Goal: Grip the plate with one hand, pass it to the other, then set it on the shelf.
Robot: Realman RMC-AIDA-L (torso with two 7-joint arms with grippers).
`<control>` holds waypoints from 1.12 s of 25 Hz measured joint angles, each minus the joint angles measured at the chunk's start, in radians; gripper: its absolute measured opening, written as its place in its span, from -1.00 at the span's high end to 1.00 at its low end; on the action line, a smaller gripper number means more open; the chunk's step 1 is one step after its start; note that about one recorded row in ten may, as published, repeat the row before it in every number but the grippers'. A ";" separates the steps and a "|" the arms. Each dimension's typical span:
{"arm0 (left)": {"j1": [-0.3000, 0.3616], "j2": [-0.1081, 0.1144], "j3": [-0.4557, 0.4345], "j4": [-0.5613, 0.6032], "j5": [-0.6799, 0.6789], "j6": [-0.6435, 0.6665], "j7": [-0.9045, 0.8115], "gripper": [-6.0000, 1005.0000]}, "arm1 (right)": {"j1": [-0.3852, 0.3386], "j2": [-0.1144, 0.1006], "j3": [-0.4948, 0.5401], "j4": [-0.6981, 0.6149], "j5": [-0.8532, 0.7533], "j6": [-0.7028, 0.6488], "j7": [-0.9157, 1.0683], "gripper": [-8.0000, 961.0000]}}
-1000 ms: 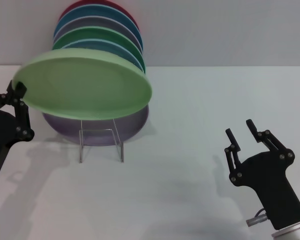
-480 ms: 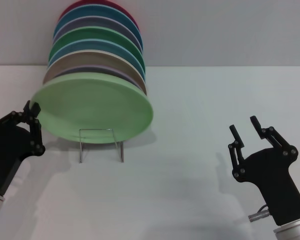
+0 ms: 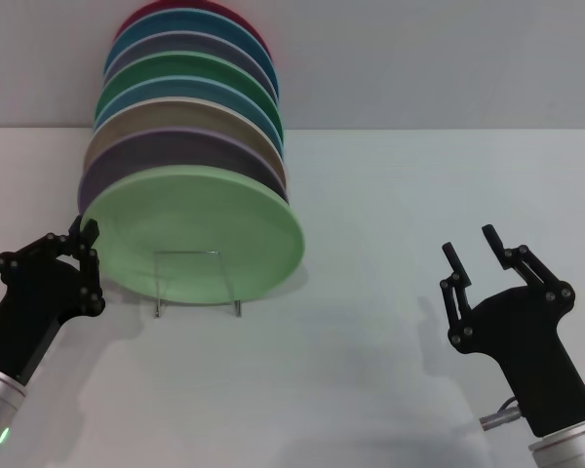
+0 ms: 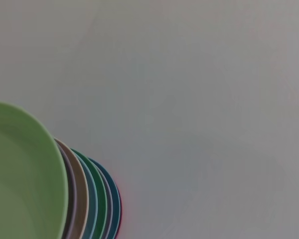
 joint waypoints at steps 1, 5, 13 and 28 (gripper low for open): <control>0.000 0.000 0.000 -0.002 0.000 -0.006 0.008 0.82 | 0.001 0.000 0.000 0.000 0.000 0.000 0.000 0.28; 0.000 0.000 -0.004 -0.003 -0.001 -0.015 0.013 0.81 | 0.003 0.000 0.001 -0.001 0.000 0.001 0.000 0.28; 0.018 0.001 -0.005 -0.003 -0.004 0.011 0.011 0.59 | 0.017 -0.001 0.056 -0.012 0.000 0.009 0.014 0.28; 0.172 0.001 -0.088 -0.080 -0.009 0.248 -0.097 -0.17 | 0.152 -0.004 0.186 -0.275 0.089 0.014 0.478 0.27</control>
